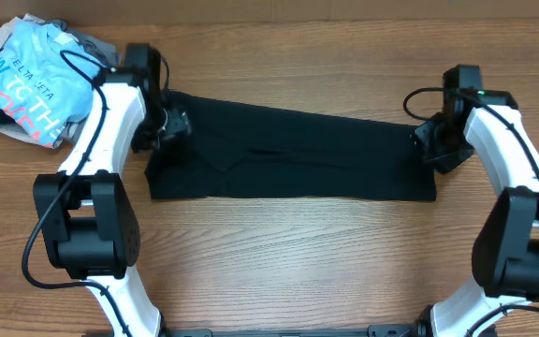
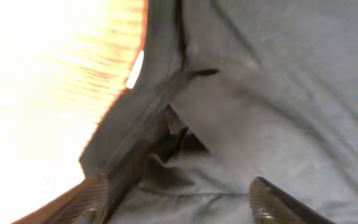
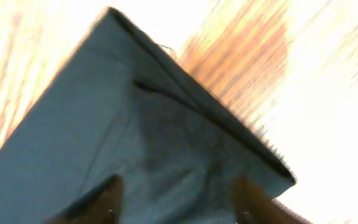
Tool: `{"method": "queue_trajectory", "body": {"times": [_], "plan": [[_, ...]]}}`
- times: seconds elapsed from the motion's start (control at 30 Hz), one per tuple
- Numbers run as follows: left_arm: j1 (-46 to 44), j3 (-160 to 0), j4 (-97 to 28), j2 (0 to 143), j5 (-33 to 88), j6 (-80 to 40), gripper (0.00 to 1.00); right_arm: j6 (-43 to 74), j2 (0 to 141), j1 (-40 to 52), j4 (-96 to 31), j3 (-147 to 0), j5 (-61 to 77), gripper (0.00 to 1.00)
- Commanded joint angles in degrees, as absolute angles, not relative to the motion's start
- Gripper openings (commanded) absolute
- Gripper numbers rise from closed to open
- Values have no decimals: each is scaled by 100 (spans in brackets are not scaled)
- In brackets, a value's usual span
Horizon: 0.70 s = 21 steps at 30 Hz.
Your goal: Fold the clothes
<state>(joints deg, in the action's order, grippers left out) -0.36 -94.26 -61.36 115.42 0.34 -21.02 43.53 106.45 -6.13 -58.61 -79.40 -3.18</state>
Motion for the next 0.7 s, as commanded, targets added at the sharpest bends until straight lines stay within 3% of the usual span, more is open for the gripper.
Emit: {"method": "queue_trajectory", "body": {"times": [0.0,0.03,0.17,0.43,0.67], "plan": [[-1,-9944,-6578,11592,-108,-2078,100,3500,10543,-797,-5837,-8215,-137,93],[-1,-9990,-6665,11592,-108,-2075,100,3291,10543,-884,-5841,-8252,10,100],[1,-9990,-7032,11594,-327,-2084,100,2119,10545,-1417,-5710,-8276,744,100],[3,-9985,-7391,11594,-808,-2403,100,1798,10549,-2615,-5389,-8132,917,100],[3,-9985,-7391,11594,-788,-2403,100,471,10591,-2661,-4930,-7747,2307,100]]}}
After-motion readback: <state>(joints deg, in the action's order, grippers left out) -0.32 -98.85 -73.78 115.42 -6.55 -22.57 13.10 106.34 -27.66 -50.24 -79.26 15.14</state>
